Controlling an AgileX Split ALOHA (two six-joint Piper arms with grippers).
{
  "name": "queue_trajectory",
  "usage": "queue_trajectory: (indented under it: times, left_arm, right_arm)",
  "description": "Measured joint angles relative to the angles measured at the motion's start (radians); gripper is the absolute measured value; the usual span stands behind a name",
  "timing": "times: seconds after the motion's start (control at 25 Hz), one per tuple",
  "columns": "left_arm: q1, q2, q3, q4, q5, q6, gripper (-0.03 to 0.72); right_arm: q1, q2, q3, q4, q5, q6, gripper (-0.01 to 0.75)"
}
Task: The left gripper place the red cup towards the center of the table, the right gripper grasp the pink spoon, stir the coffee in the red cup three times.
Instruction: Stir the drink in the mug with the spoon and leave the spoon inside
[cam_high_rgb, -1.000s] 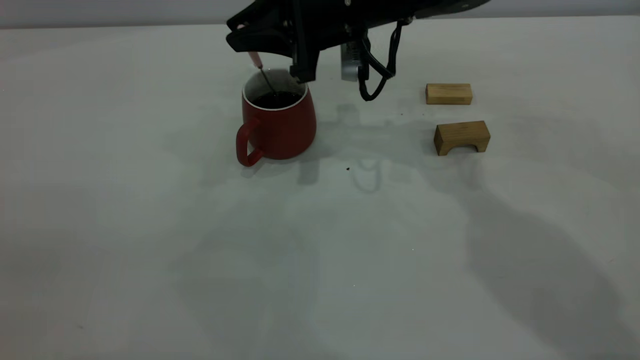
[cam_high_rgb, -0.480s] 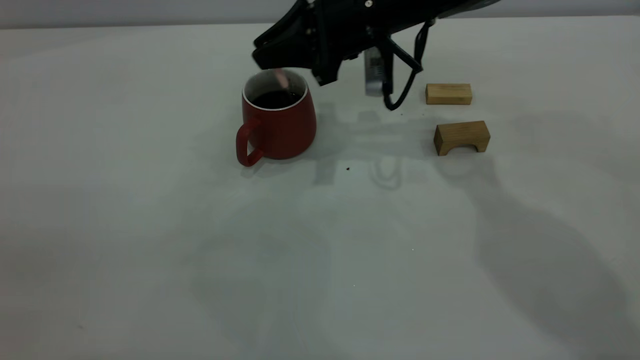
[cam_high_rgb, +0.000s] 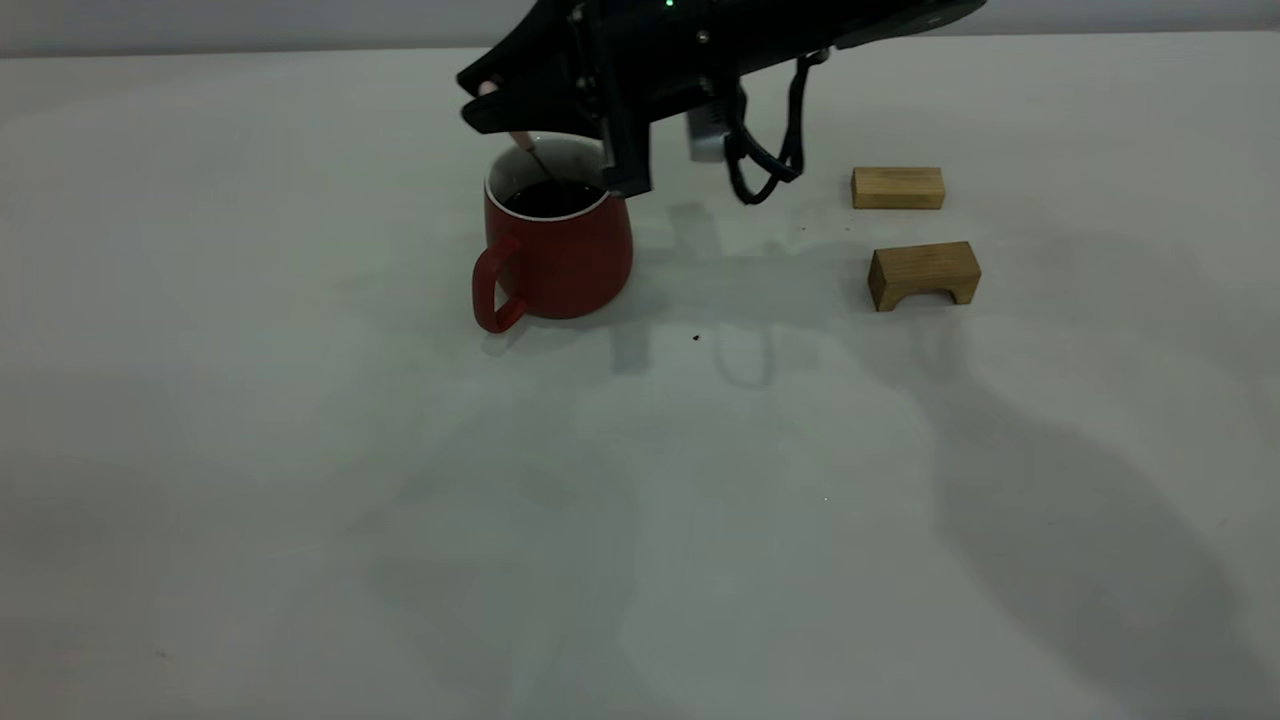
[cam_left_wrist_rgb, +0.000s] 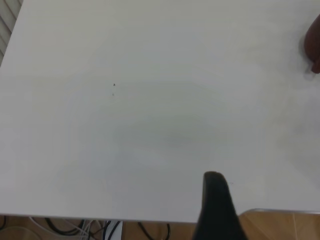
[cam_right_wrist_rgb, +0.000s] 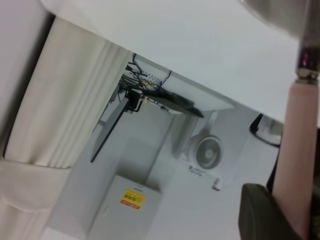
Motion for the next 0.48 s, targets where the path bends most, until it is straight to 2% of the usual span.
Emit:
queue_trajectory:
  times: [0.16, 0.48]
  left_arm:
    - [0.000, 0.000, 0.000, 0.000, 0.000, 0.000, 0.573]
    - [0.000, 0.000, 0.000, 0.000, 0.000, 0.000, 0.573]
  right_arm:
    - [-0.024, 0.000, 0.000, -0.059, 0.017, 0.034, 0.145]
    - [-0.025, 0.000, 0.000, -0.095, 0.018, 0.325, 0.145]
